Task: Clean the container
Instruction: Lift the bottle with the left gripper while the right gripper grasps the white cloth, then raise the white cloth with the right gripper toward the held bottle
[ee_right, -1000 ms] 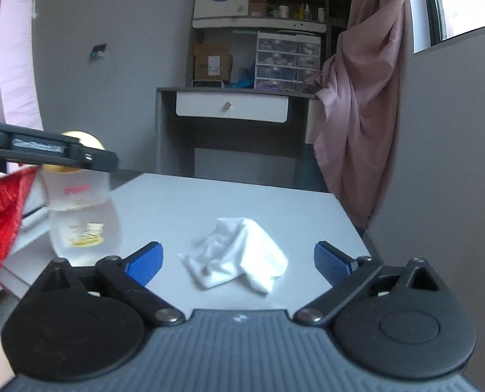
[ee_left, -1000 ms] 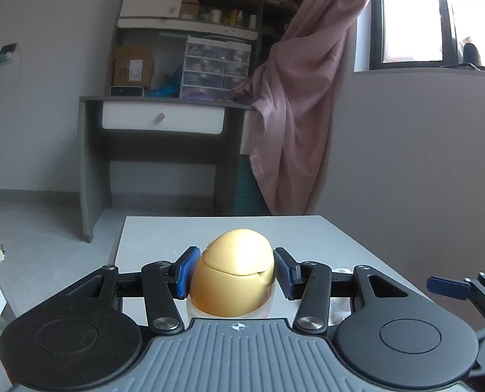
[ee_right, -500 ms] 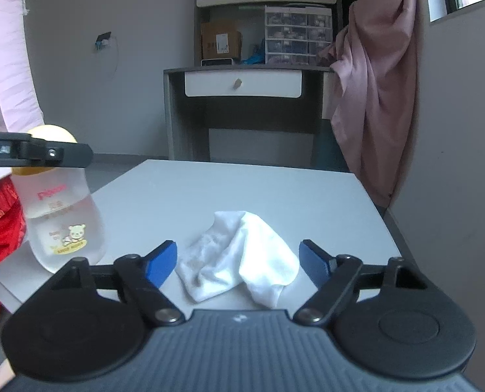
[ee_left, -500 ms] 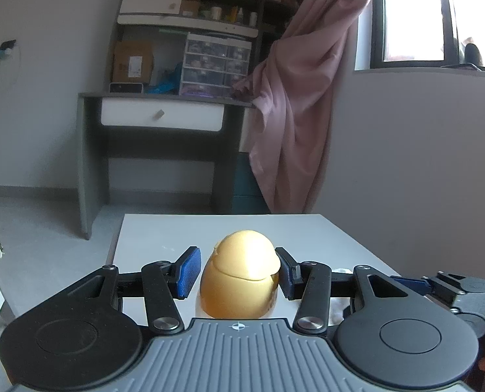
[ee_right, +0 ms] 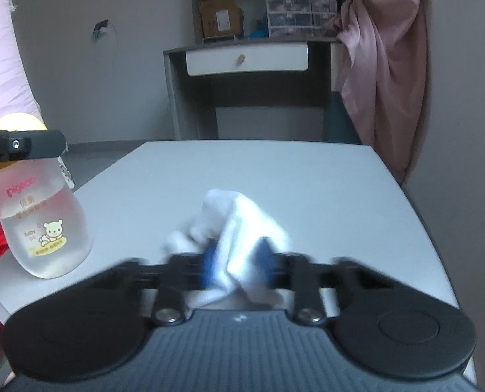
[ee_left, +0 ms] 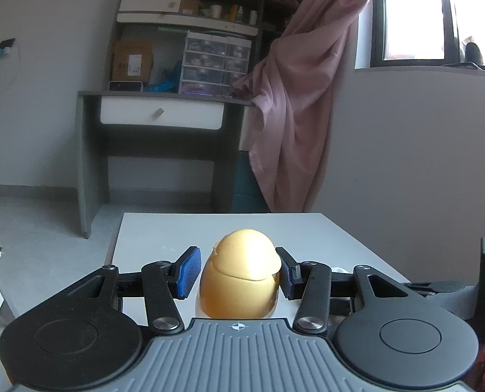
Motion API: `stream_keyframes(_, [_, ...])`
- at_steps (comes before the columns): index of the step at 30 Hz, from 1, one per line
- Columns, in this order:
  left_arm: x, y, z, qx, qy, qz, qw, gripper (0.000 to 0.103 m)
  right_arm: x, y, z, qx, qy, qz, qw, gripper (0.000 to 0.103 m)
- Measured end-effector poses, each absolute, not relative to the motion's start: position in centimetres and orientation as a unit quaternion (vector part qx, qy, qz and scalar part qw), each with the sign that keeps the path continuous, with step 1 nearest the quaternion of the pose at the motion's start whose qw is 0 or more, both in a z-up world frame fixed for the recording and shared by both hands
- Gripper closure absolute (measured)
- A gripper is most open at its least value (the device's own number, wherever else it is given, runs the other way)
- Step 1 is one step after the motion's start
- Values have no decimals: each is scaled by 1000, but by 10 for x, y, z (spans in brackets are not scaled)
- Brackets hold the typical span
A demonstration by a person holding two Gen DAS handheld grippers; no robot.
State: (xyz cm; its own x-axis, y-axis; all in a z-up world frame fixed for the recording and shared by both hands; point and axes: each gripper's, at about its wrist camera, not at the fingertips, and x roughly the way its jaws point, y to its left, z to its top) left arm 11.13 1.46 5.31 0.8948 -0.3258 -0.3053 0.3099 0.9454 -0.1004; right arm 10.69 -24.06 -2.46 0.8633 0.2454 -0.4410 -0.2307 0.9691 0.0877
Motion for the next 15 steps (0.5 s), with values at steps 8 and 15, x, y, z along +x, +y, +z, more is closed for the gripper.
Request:
stream_keyframes(8, [111, 16, 53, -24, 163, -163, 973, 54, 84, -244, -16, 49, 209, 151, 965, 96])
stream_keyframes(15, [113, 16, 52, -30, 167, -164, 972, 54, 50, -225, -4, 80, 186, 259, 944, 96])
